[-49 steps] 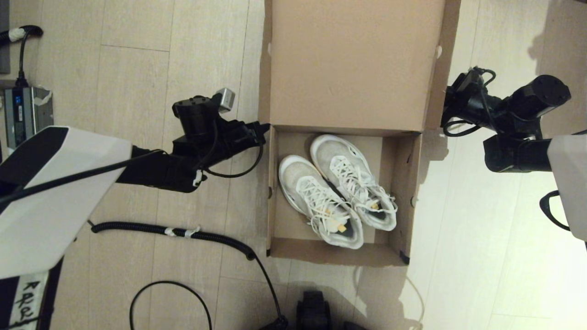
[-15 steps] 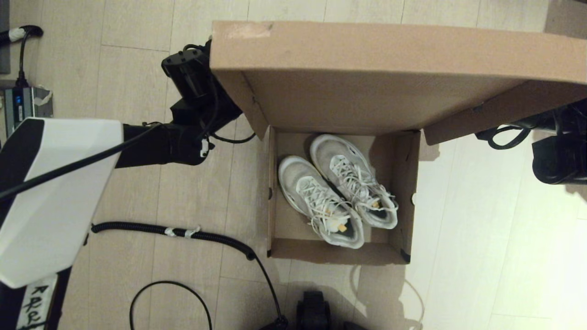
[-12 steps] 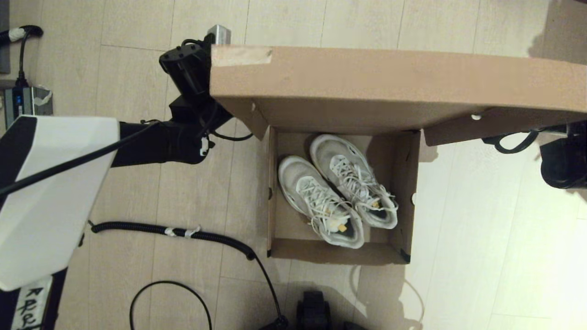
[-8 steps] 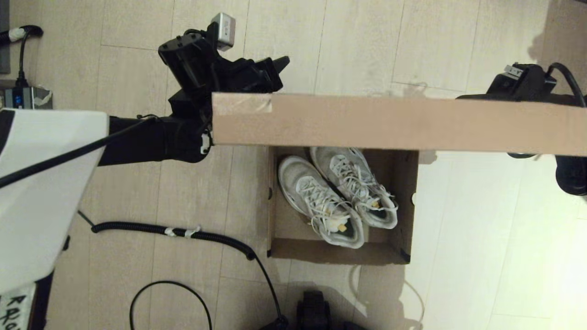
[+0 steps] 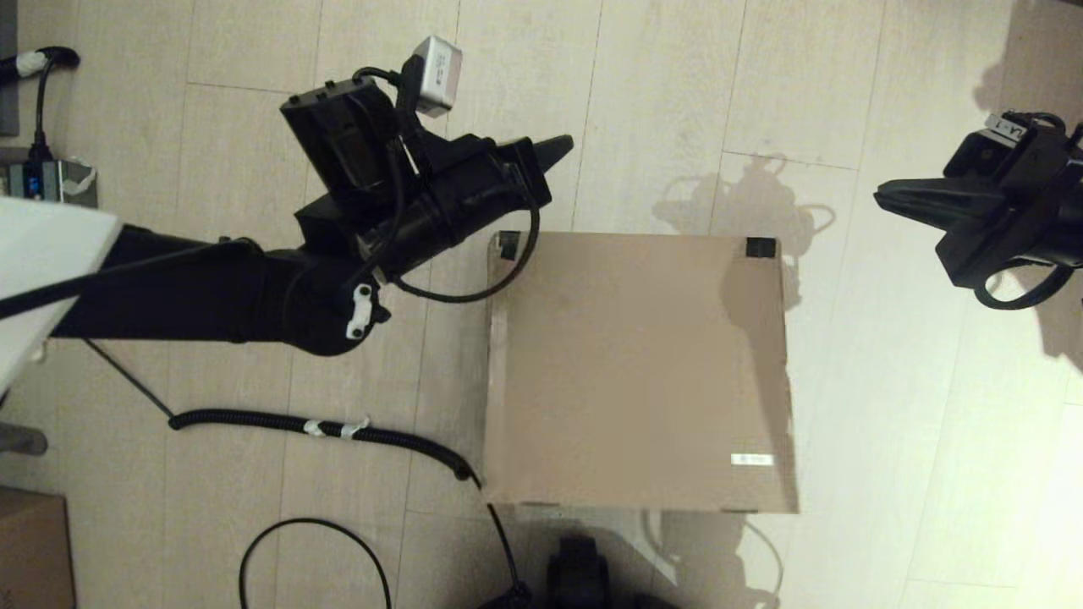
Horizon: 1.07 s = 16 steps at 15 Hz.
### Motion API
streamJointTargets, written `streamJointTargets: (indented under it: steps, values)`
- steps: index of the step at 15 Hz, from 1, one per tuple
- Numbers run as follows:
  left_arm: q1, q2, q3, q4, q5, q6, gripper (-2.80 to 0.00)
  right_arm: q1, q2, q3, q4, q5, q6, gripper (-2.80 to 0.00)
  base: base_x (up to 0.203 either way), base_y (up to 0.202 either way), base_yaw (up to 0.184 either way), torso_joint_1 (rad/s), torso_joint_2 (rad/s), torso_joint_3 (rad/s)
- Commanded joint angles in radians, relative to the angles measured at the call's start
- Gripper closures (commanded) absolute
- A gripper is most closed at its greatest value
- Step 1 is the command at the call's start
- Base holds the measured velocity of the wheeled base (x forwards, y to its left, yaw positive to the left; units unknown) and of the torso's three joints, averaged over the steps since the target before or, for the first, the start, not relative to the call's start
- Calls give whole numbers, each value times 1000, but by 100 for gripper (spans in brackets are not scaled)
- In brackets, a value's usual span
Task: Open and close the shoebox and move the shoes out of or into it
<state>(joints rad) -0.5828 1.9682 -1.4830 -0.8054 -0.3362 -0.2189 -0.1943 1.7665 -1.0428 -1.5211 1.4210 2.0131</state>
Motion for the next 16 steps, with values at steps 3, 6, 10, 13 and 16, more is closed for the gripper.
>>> streamJointTargets:
  steps: [3, 6, 10, 13, 16]
  values:
    - [-77, -192, 290, -25, 32, 30, 0, 0, -47, 121, -9, -136, -3, 0, 0, 0, 0, 0, 0, 0]
    - [-83, -284, 383, -25, 117, 35, 0, 0, -9, 190, -9, -277, -135, 0, 0, 0, 0, 0, 0, 0]
    - [-44, -350, 405, -5, 257, 70, 0, 74, 81, 315, -9, -632, -544, 0, 0, 0, 0, 0, 0, 0]
    - [23, -432, 474, 12, 330, 116, 0, 102, 76, 426, 98, -696, -1072, 0, 0, 0, 0, 0, 0, 0]
    - [99, -593, 603, 45, 367, 146, 0, 159, -25, 531, 372, -889, -1628, 0, 0, 0, 0, 0, 0, 0]
